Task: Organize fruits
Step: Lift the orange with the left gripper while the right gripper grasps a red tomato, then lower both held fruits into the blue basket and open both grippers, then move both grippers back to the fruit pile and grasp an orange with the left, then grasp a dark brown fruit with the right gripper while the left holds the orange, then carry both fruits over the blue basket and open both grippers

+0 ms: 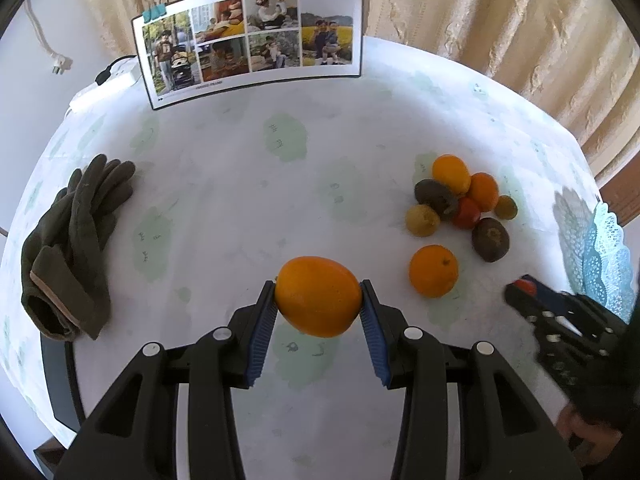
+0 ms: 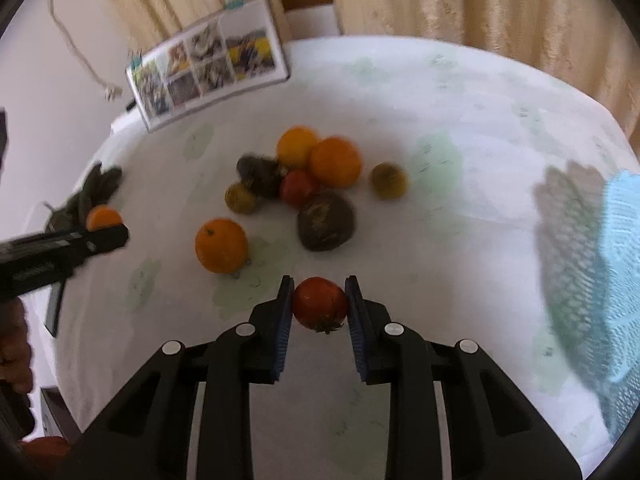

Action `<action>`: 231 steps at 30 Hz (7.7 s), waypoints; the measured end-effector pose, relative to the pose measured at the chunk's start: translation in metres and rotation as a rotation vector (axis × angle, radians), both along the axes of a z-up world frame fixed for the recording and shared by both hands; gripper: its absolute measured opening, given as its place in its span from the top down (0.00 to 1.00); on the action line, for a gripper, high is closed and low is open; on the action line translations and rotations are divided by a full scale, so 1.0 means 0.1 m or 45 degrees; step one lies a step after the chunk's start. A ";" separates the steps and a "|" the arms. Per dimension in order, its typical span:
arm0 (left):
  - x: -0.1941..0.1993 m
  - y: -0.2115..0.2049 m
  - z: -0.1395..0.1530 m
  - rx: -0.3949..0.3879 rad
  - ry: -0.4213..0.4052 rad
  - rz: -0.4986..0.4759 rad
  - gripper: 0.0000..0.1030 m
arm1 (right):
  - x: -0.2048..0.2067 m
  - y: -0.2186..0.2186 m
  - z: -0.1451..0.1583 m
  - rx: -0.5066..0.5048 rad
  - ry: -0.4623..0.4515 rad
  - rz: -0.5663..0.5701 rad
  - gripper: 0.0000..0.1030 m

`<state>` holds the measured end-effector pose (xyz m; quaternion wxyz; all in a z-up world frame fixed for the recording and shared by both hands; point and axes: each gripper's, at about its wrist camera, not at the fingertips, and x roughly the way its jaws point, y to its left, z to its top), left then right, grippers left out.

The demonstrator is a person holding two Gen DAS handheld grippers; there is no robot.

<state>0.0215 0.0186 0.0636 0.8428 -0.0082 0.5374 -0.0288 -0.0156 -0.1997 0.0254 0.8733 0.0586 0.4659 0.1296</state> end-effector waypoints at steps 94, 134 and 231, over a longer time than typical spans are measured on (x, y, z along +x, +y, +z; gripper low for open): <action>0.15 -1.66 0.41 0.033 -0.129 -0.427 0.26 | -0.45 -0.99 0.53 -0.080 -0.217 -0.365 0.21; 0.35 -0.55 -0.27 -0.188 0.053 -0.338 0.61 | 0.25 0.04 0.03 -0.096 -0.049 -0.192 0.21; -0.39 -3.21 0.36 -0.219 -0.106 -0.777 0.37 | -1.57 -2.48 0.47 -0.048 -0.195 -0.782 0.47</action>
